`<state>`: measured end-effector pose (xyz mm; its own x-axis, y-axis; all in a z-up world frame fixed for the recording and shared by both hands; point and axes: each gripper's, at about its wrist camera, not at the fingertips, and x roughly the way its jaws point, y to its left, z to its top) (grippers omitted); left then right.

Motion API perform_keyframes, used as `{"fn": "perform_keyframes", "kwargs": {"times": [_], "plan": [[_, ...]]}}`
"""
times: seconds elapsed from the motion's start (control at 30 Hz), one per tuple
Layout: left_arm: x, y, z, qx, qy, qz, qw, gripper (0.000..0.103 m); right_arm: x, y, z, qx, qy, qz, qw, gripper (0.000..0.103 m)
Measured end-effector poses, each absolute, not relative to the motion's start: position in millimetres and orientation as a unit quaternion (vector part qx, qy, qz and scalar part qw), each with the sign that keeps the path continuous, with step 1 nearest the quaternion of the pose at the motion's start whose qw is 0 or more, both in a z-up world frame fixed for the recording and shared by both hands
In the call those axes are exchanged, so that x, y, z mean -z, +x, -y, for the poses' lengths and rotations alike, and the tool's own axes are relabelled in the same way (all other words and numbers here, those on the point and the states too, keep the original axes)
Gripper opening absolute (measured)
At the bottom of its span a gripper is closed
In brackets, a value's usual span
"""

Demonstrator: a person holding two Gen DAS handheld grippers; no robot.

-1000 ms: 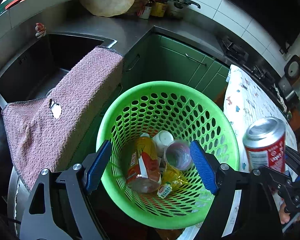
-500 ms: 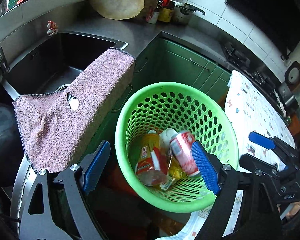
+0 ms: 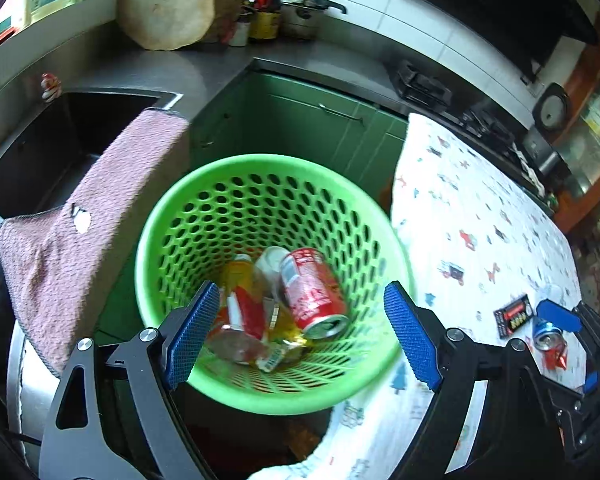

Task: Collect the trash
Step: 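Move both tools back to the blue can and orange snack bag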

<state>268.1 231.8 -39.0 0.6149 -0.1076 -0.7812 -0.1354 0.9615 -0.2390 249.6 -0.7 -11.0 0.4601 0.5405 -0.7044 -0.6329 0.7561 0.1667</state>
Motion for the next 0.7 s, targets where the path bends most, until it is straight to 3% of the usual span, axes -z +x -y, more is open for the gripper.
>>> {"fn": "perform_keyframes", "kwargs": {"times": [0.43,0.7], "plan": [[27,271,-128,0.063,-0.103,-0.442,0.889,0.086,29,203,166,-0.235,-0.062,-0.417,0.876,0.087],[26,271,-76,0.093,-0.091,-0.448,0.884,0.086,44,196,268,-0.153,0.022,-0.442,0.884,0.087]]}}
